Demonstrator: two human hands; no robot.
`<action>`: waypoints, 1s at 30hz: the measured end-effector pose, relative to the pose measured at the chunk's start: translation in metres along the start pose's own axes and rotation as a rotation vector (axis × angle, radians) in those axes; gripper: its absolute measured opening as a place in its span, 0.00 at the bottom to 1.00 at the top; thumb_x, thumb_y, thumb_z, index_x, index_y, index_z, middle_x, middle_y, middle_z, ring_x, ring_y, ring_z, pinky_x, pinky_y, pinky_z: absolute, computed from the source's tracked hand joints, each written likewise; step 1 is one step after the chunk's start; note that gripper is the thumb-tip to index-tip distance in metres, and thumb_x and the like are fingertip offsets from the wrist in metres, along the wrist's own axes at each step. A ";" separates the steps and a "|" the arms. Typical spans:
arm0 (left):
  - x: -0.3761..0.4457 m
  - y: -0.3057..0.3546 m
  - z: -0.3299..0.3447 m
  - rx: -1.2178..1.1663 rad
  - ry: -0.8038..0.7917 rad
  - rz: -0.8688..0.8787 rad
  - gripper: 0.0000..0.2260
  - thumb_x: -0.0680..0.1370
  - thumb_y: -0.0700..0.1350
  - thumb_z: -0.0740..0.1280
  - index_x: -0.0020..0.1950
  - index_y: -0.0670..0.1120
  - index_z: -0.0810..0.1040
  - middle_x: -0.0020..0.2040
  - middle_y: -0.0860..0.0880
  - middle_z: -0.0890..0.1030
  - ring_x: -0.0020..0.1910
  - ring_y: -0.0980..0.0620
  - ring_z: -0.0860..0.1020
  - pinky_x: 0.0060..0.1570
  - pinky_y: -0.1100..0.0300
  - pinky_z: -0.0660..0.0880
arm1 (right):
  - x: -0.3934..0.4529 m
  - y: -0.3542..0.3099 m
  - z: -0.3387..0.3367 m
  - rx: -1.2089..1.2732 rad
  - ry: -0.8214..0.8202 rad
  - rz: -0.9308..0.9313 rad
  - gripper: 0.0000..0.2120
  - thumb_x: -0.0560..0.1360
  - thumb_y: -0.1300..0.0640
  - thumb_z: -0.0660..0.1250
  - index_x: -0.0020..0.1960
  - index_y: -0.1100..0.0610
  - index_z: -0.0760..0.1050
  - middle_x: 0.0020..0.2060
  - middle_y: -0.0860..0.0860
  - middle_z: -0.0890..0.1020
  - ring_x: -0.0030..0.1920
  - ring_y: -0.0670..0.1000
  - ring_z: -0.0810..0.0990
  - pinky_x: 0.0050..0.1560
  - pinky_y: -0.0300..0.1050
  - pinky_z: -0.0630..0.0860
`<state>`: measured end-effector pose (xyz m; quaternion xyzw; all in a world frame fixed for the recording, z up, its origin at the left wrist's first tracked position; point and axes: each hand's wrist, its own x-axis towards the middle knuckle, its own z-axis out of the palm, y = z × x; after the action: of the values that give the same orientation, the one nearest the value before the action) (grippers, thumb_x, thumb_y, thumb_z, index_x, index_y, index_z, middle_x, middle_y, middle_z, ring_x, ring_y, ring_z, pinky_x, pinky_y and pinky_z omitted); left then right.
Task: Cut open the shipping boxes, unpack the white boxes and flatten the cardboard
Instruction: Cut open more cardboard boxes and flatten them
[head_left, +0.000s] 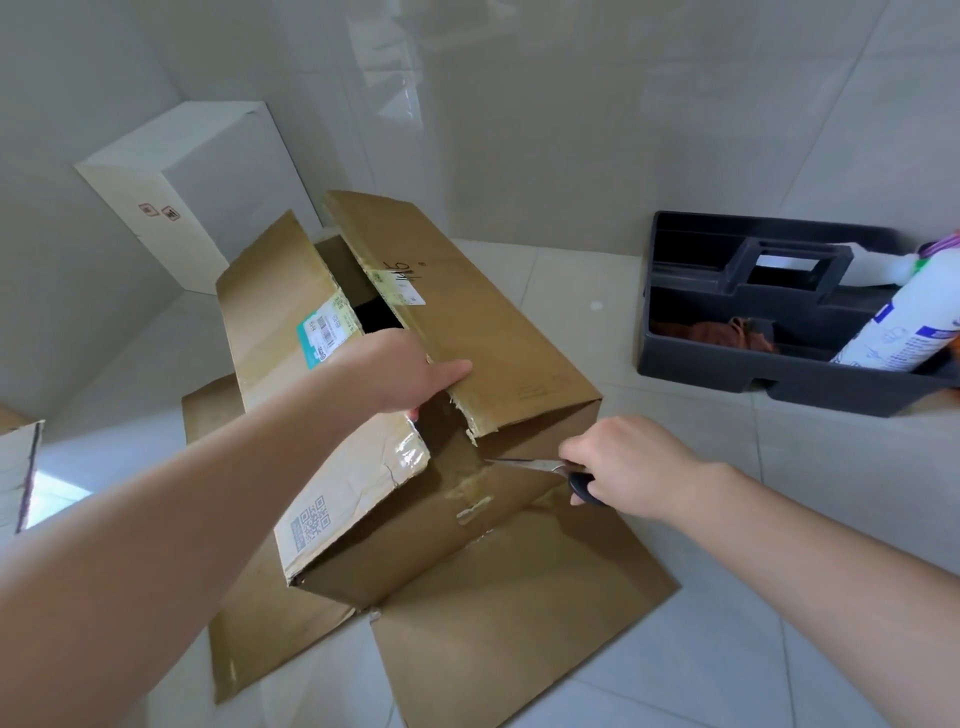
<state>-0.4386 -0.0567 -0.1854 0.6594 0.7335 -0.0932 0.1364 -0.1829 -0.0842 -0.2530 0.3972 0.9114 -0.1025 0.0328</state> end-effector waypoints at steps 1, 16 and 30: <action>-0.002 0.005 -0.001 0.042 0.015 -0.012 0.35 0.74 0.72 0.50 0.31 0.47 0.83 0.35 0.51 0.82 0.41 0.50 0.81 0.48 0.53 0.79 | 0.001 0.000 -0.001 0.006 -0.001 0.013 0.13 0.71 0.57 0.66 0.32 0.51 0.65 0.27 0.44 0.72 0.29 0.48 0.69 0.24 0.39 0.55; -0.003 0.004 0.045 -0.223 0.256 -0.098 0.28 0.77 0.68 0.51 0.51 0.43 0.68 0.36 0.47 0.78 0.34 0.49 0.77 0.35 0.53 0.78 | -0.007 0.014 0.017 0.127 -0.139 0.117 0.10 0.75 0.52 0.69 0.40 0.54 0.71 0.35 0.48 0.77 0.38 0.52 0.78 0.33 0.41 0.69; 0.001 0.002 0.070 -0.339 0.327 -0.134 0.24 0.79 0.64 0.52 0.47 0.42 0.67 0.34 0.46 0.77 0.32 0.48 0.75 0.31 0.56 0.72 | -0.012 0.023 0.031 0.000 -0.125 0.015 0.05 0.78 0.59 0.60 0.52 0.54 0.73 0.40 0.51 0.69 0.39 0.55 0.74 0.33 0.47 0.69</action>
<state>-0.4315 -0.0781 -0.2517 0.5831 0.7931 0.1303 0.1179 -0.1582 -0.0838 -0.2849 0.3971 0.9045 -0.1266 0.0903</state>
